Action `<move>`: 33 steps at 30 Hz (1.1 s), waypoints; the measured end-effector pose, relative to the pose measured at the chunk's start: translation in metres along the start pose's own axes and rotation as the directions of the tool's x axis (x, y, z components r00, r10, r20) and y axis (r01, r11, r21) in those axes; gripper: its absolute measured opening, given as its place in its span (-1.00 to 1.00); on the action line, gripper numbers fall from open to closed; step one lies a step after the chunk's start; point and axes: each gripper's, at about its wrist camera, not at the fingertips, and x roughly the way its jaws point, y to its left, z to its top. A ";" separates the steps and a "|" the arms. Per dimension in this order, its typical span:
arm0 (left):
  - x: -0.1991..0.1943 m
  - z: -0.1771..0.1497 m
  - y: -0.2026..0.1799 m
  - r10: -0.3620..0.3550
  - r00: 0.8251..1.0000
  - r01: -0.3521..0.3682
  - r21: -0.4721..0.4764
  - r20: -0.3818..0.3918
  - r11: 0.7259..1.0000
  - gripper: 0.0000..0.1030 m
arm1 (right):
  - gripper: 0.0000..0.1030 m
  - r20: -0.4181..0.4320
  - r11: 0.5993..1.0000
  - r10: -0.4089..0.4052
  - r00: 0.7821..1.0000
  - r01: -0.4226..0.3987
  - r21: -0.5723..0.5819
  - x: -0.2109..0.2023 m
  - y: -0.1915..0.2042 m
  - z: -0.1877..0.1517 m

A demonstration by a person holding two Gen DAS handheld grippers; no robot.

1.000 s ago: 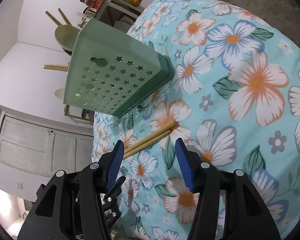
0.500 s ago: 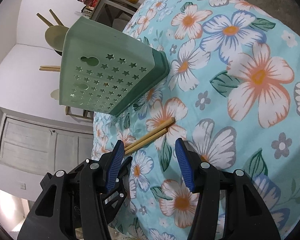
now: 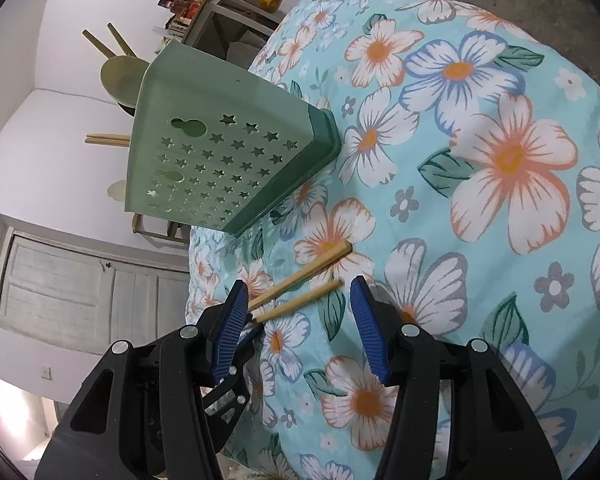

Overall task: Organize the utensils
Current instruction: 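Grasp a bamboo chopstick with the left tool while the right tool reaches for another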

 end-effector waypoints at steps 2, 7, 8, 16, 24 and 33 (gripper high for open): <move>-0.008 0.001 0.000 -0.057 0.998 0.057 -0.034 -0.003 0.998 -0.87 | 0.01 0.003 1.000 0.000 1.000 0.000 -0.002 -0.002 0.001 0.000; -0.019 -0.003 0.004 -0.239 0.971 0.233 -0.162 -0.020 0.959 -0.88 | 0.01 0.014 1.000 0.002 1.000 -0.002 -0.005 -0.007 0.002 0.001; -0.020 -0.003 0.006 -0.249 0.968 0.241 -0.180 -0.018 0.954 -0.88 | 0.01 0.015 1.000 0.003 1.000 -0.003 -0.002 -0.008 0.001 0.002; -0.011 0.008 0.017 -0.303 0.953 0.298 -0.278 0.024 0.913 -0.42 | 0.01 0.019 1.000 0.009 1.000 -0.009 0.004 -0.011 0.001 0.001; 0.018 0.028 0.017 -0.326 0.945 0.309 -0.307 -0.004 0.900 -0.42 | 0.01 0.015 1.000 0.010 1.000 -0.010 0.017 -0.012 -0.005 0.001; 0.036 0.035 0.027 -0.365 0.931 0.334 -0.385 -0.009 0.861 -0.75 | 0.01 0.017 0.999 0.010 1.000 -0.011 0.040 -0.014 -0.013 0.002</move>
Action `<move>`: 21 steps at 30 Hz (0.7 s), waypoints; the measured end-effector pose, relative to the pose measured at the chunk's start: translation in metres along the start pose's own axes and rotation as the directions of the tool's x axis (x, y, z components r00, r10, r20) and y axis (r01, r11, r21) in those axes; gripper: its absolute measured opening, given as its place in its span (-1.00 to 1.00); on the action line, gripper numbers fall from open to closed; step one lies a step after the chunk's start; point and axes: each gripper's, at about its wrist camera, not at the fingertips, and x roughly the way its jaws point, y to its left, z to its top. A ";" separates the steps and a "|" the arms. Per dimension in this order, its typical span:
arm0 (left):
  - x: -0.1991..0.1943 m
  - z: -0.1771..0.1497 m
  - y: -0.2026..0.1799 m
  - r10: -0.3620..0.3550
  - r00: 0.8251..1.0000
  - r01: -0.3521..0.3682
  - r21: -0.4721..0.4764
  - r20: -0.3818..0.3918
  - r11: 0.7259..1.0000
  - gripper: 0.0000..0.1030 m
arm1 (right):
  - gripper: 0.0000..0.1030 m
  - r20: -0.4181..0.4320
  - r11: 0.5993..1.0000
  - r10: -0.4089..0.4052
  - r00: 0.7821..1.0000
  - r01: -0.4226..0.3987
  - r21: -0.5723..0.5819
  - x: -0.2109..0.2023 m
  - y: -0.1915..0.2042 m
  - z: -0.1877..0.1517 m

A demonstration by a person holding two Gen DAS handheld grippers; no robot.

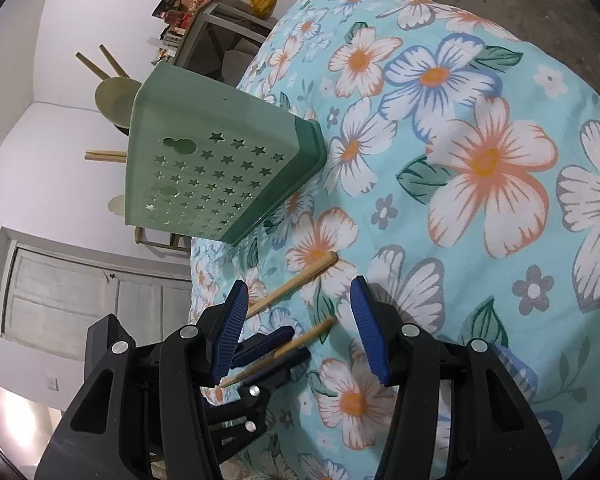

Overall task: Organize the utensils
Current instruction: 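Grasp a bamboo chopstick with the left tool while the right tool reaches for another, then grasp the other bamboo chopstick with the right tool while the left tool lifts its chopstick upright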

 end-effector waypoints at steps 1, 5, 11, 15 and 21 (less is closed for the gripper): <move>0.000 0.002 0.002 0.000 1.000 0.000 -0.002 0.000 1.000 -0.77 | 0.01 -0.002 1.000 0.003 1.000 -0.003 0.005 0.000 -0.001 0.000; -0.001 0.004 0.002 0.009 1.000 -0.009 -0.010 0.006 1.000 -0.91 | 0.01 0.000 1.000 0.006 1.000 -0.006 0.006 0.001 0.000 -0.001; -0.008 0.002 0.007 0.012 1.000 -0.010 -0.047 0.028 0.999 -0.91 | 0.01 0.004 1.000 0.009 1.000 -0.009 0.004 -0.001 0.000 -0.001; -0.025 -0.004 0.013 0.012 0.998 -0.007 -0.091 0.054 0.996 -0.91 | 0.01 0.007 1.000 0.017 1.000 -0.017 0.001 -0.002 0.002 -0.002; -0.052 -0.015 0.029 0.010 0.993 0.016 -0.212 0.120 0.977 -0.91 | 0.01 -0.003 0.999 0.041 0.999 -0.041 0.001 0.003 0.007 -0.005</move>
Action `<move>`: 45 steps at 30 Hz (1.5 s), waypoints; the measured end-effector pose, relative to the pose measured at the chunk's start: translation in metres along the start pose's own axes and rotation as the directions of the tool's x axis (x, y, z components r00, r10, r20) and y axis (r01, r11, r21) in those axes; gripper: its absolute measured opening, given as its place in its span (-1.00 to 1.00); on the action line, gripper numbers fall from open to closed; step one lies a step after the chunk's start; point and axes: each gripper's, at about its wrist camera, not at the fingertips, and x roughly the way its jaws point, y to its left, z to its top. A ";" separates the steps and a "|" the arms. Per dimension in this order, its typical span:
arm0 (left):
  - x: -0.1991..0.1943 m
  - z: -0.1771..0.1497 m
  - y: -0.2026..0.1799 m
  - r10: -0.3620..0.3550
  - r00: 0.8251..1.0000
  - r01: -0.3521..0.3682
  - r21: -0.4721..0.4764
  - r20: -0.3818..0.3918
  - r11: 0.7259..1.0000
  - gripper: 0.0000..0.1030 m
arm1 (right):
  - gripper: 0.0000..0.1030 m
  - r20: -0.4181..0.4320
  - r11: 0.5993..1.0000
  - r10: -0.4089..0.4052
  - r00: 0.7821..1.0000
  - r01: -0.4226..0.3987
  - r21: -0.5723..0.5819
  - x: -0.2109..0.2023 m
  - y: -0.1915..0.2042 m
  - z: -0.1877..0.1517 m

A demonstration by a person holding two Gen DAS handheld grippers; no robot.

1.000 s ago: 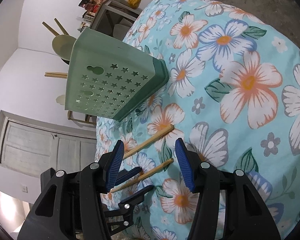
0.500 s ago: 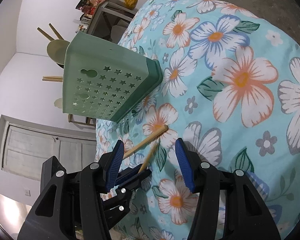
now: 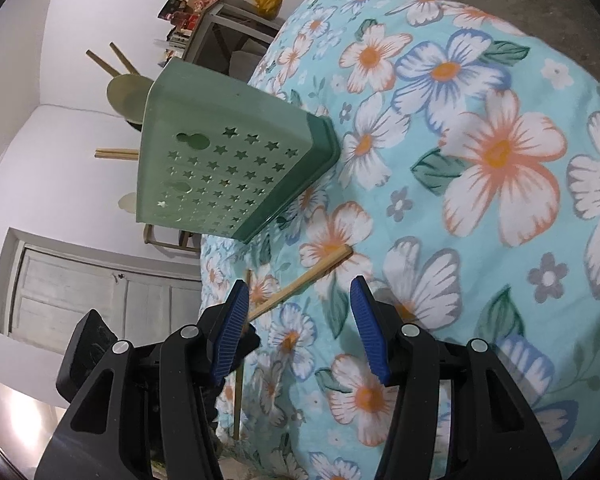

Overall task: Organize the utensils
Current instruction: 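Grasp the other bamboo chopstick with the right tool while the left tool lifts its chopstick upright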

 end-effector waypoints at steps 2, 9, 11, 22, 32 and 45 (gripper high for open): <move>-0.010 0.000 0.007 -0.015 0.999 0.017 -0.054 0.039 0.998 -0.91 | 0.01 -0.009 1.000 0.010 1.000 -0.010 -0.004 0.004 0.003 -0.001; -0.049 -0.002 0.028 0.014 0.984 0.018 -0.175 0.180 0.984 -0.91 | 0.01 -0.048 1.000 0.030 0.998 -0.030 -0.008 0.023 0.014 -0.004; -0.061 -0.003 0.036 0.028 0.974 0.023 -0.221 0.226 0.975 -0.91 | 0.01 -0.055 1.000 0.029 0.998 -0.029 -0.002 0.028 0.013 -0.004; -0.087 -0.011 0.060 0.078 0.941 0.037 -0.329 0.331 0.944 -0.91 | -0.20 -0.070 0.996 0.009 0.998 -0.003 0.087 0.054 -0.001 0.000; -0.092 -0.011 0.063 0.078 0.929 0.052 -0.337 0.363 0.940 -0.91 | -0.75 -0.034 0.985 0.007 0.999 -0.001 0.175 0.072 -0.013 0.009; -0.092 -0.011 0.060 0.067 0.930 0.060 -0.330 0.361 0.942 -0.91 | -0.43 -0.017 0.967 0.024 1.000 -0.019 0.255 0.080 -0.004 0.017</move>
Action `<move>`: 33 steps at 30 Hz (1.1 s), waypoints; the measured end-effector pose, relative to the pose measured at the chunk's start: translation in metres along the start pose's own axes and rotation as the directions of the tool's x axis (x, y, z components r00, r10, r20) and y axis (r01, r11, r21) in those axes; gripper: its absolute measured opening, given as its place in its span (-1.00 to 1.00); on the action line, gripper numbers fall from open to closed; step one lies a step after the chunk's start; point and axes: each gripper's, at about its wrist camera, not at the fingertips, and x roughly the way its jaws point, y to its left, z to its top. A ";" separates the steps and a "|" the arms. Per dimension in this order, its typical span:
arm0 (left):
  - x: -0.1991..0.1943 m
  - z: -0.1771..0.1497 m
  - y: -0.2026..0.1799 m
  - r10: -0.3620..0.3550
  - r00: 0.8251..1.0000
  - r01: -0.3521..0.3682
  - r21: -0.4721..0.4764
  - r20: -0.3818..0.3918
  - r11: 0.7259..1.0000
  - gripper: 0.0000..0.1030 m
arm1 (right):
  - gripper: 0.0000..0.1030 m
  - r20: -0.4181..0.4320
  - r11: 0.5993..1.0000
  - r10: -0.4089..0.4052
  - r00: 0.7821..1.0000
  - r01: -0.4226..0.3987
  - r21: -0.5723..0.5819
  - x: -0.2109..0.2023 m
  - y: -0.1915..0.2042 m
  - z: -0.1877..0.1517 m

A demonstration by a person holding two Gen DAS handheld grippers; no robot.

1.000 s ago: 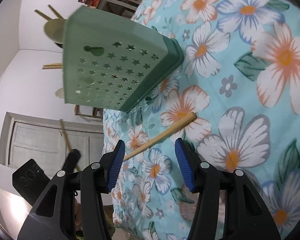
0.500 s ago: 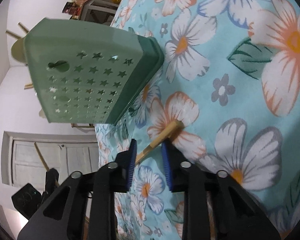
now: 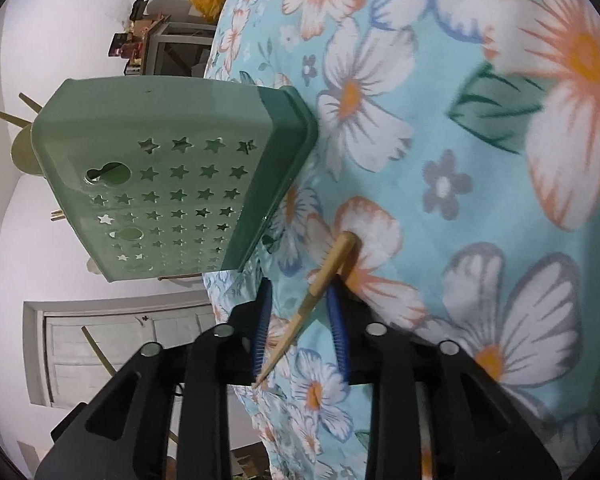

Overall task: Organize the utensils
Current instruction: 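Grasp the other bamboo chopstick with the right tool while the left tool lifts its chopstick upright, then lower the chopstick into the green holder with the left tool and release while the right tool carries its chopstick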

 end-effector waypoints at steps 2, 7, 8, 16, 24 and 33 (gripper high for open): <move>0.000 0.000 0.001 0.001 1.000 -0.001 -0.005 0.001 1.000 -0.91 | -0.43 0.011 1.000 -0.019 1.000 0.020 -0.010 0.003 0.003 0.002; -0.001 0.001 0.002 0.002 1.000 -0.002 -0.010 0.008 1.000 -0.91 | -0.79 0.048 0.998 -0.061 0.997 0.060 0.003 0.009 0.003 0.006; -0.002 0.001 0.002 0.003 1.000 -0.003 -0.010 0.010 1.000 -0.91 | -0.80 0.049 0.999 -0.049 0.998 0.049 0.013 0.009 0.002 0.007; -0.006 0.004 0.008 0.014 0.999 -0.013 -0.029 0.029 1.000 -0.91 | -0.80 0.065 1.000 0.005 0.998 -0.003 -0.024 -0.004 0.004 0.001; -0.007 0.011 0.023 -0.009 0.999 0.015 -0.124 0.046 0.992 -0.91 | -0.83 0.145 0.980 0.030 0.989 0.000 -0.200 -0.040 0.030 -0.010; -0.007 0.017 0.033 -0.038 0.997 0.052 -0.216 0.066 0.975 -0.91 | -0.84 0.227 0.932 0.036 0.973 0.049 -0.358 -0.071 0.061 -0.019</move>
